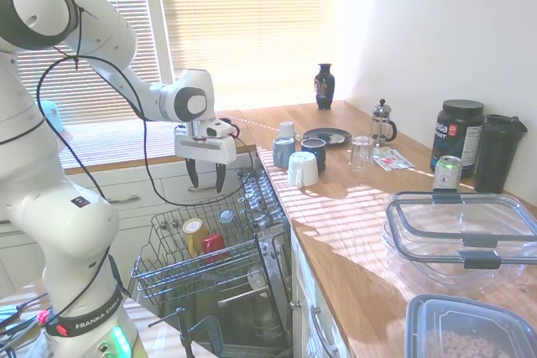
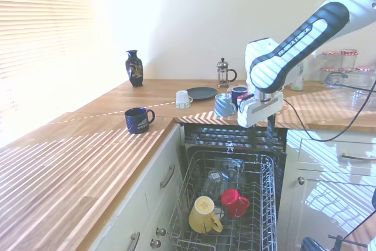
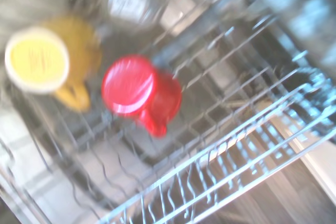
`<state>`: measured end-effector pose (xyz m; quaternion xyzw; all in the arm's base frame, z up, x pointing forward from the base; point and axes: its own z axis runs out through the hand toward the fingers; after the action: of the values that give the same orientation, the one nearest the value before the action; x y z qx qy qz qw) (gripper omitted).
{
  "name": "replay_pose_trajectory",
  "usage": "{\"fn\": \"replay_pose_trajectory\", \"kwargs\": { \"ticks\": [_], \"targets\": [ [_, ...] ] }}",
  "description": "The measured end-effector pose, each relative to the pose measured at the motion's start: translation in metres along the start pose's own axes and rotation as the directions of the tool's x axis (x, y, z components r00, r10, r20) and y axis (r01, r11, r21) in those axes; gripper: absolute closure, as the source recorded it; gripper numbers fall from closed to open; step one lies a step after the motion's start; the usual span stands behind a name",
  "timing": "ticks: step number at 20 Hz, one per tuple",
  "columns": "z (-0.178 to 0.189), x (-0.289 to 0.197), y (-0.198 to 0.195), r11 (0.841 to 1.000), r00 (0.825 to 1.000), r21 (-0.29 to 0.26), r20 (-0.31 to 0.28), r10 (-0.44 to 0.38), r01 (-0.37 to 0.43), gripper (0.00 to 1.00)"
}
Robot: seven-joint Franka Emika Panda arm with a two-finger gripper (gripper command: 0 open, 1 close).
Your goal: Take a mug cup out of the rack
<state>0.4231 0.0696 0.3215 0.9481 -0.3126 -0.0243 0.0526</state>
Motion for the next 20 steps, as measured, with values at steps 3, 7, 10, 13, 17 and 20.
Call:
{"fn": "replay_pose_trajectory", "kwargs": {
  "ticks": [3, 7, 10, 13, 17, 20],
  "targets": [
    [0.036, -0.006, -0.015, 0.997, 0.998, -0.05, 0.023, -0.062, 0.064, 0.0],
    [0.086, -0.023, -0.045, 0.982, 0.982, -0.037, 0.048, -0.181, 0.183, 0.0],
    [0.11, -0.031, -0.062, 0.965, 0.965, -0.021, 0.051, -0.258, 0.26, 0.0],
    [0.133, -0.032, -0.076, 0.943, 0.944, -0.047, 0.05, -0.326, 0.328, 0.0],
    [0.158, -0.025, -0.096, 0.917, 0.924, -0.11, 0.038, -0.381, 0.382, 0.0],
    [0.17, -0.022, -0.108, 0.906, 0.92, -0.163, 0.033, -0.391, 0.391, 0.0]
  ]
}}
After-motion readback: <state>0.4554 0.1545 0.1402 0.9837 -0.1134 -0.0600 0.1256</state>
